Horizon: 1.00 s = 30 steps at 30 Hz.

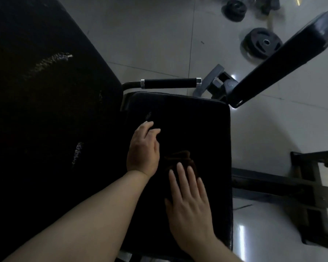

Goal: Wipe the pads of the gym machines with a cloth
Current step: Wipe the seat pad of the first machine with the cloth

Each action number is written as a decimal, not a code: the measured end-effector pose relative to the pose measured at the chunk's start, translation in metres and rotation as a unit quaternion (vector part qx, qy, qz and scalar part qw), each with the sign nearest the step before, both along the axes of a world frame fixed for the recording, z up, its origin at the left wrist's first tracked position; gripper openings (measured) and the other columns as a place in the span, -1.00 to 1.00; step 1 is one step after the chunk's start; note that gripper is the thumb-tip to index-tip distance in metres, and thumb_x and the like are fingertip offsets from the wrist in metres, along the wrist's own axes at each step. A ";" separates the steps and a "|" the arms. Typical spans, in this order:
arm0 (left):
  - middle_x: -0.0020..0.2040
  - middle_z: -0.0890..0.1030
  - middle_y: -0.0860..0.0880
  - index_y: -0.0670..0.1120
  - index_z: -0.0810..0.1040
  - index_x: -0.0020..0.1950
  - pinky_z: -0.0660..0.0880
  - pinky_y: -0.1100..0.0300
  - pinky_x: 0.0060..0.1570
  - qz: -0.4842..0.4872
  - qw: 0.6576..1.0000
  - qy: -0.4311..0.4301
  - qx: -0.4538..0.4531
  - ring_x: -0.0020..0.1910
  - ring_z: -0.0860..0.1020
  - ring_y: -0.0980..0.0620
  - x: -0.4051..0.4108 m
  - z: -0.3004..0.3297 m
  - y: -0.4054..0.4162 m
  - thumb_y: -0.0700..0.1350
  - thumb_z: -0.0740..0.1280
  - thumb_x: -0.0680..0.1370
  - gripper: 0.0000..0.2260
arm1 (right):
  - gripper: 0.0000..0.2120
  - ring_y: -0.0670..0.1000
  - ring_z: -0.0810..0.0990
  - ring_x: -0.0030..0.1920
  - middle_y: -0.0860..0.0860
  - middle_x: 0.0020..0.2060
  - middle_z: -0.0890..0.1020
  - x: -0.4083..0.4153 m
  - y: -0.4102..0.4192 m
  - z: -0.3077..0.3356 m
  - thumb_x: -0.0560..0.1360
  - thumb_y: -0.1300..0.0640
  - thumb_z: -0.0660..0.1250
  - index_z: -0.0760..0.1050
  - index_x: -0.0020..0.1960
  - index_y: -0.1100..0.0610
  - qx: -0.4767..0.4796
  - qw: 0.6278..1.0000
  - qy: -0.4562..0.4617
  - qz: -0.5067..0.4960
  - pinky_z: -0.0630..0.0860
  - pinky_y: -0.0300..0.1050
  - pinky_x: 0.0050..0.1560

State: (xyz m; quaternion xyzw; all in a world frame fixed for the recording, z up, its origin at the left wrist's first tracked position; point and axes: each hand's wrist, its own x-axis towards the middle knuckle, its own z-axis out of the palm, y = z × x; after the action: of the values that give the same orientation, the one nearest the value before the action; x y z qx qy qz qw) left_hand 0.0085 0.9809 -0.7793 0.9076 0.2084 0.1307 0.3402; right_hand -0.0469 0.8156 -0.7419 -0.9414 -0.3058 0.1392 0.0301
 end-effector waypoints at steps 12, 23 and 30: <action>0.23 0.51 -0.21 -0.23 0.57 0.15 0.37 0.13 0.25 0.005 0.999 -0.031 -0.015 0.24 0.49 -0.15 -0.023 0.000 -0.002 -0.36 0.18 0.51 -0.72 | -0.44 0.05 -0.13 0.54 0.01 0.55 -0.04 0.061 0.037 -0.004 0.61 -0.12 -0.01 -0.01 0.56 0.02 -0.006 0.999 -0.029 -0.036 -0.11 0.03 0.49; 0.37 0.42 -0.18 -0.21 0.52 0.25 0.34 -0.07 0.35 -0.093 0.995 -0.007 -0.018 0.43 0.29 -0.09 -0.086 -0.006 -0.030 -0.16 0.06 0.61 -0.66 | -0.49 0.04 0.13 0.50 -0.01 0.49 0.25 0.009 -0.025 -0.001 0.55 -0.06 0.05 0.21 0.49 -0.01 -0.008 0.994 -0.005 0.107 0.14 0.06 0.45; 0.35 0.44 -0.19 -0.21 0.54 0.23 0.37 -0.05 0.34 -0.082 0.997 0.009 -0.003 0.42 0.33 -0.12 -0.083 -0.003 -0.030 -0.20 0.11 0.58 -0.69 | -0.47 0.00 -0.24 0.53 -0.03 0.55 -0.14 0.056 0.016 -0.003 0.63 -0.10 -0.10 -0.13 0.56 -0.02 -0.024 0.994 -0.033 -0.105 -0.23 0.00 0.49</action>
State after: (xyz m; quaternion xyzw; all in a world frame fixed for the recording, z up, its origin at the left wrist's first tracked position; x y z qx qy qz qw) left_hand -0.0743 0.9506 -0.7818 0.9217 0.1368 0.0931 0.3507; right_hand 0.0089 0.8313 -0.7450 -0.9729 -0.2024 0.1112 0.0120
